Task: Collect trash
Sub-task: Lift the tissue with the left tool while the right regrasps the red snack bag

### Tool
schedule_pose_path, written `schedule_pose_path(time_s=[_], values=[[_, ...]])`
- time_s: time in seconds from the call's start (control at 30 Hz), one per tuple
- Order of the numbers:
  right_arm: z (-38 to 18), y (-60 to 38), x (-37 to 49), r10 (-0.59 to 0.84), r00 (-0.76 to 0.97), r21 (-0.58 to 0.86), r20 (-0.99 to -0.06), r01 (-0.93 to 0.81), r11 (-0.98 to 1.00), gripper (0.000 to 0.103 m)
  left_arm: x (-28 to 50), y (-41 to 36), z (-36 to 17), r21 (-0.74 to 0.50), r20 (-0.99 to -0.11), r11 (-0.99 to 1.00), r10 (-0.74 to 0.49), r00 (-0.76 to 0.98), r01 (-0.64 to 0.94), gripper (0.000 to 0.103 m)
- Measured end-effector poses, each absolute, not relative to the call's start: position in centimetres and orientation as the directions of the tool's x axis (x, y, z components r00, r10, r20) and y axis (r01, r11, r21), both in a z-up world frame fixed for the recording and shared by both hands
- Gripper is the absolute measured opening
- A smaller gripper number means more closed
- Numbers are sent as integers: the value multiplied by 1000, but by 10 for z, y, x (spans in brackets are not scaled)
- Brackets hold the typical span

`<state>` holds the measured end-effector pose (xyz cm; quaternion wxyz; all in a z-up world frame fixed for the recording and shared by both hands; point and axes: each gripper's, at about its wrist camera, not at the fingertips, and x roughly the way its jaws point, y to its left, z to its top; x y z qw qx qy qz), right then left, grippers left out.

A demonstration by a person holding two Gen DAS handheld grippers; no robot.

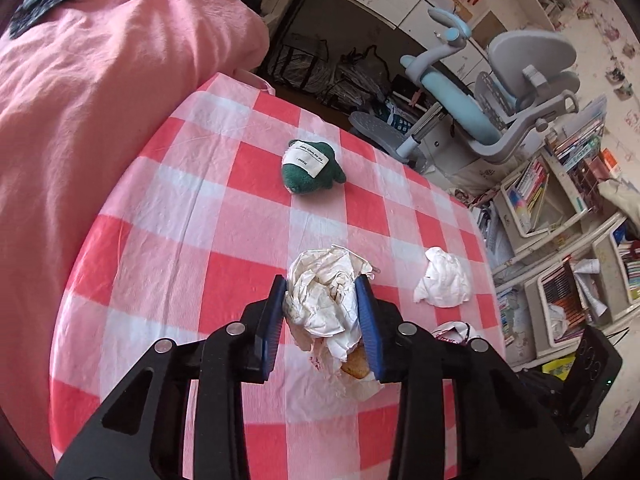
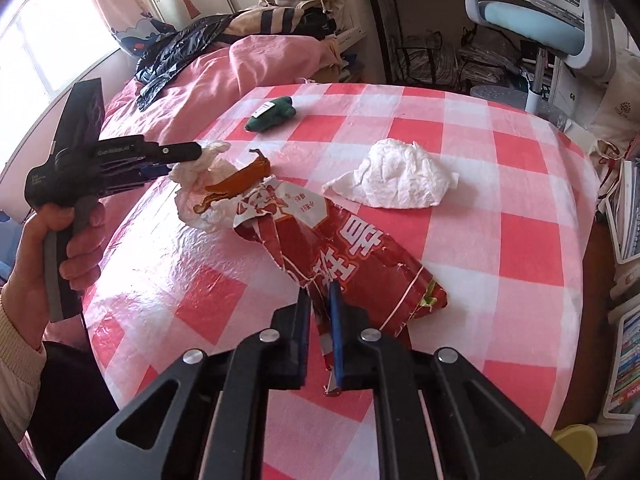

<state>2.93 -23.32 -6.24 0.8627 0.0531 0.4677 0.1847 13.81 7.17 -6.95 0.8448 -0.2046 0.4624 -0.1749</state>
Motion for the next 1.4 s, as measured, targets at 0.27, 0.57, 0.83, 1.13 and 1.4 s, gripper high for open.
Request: schedule_pose_path(time_s=[0.27,0.57,0.83,1.13,1.4], values=[[-63,-245,5,395,461,299,-795,-269,915,11,85,112,-62,-691,-579,717,-625,524,93,33],[-56,-232,0,379,509,224,-772,-340,913,62,75,146,-96,-597,-728,797,-493,476,-89,53],[-71,-217,13,298,498,117,-815,-362,925,70,75,123,-86,-416,-802,909,-379,462,24,72],[-90,-218,24,253,475,100,-843,-324,941,71,77,85,-95,-257,-854,958,-286,436,124,40],[-78,-240,23,334,519,234,-787,-250,940,15,70,93,-66,-278,-787,958,-273,553,78,34]])
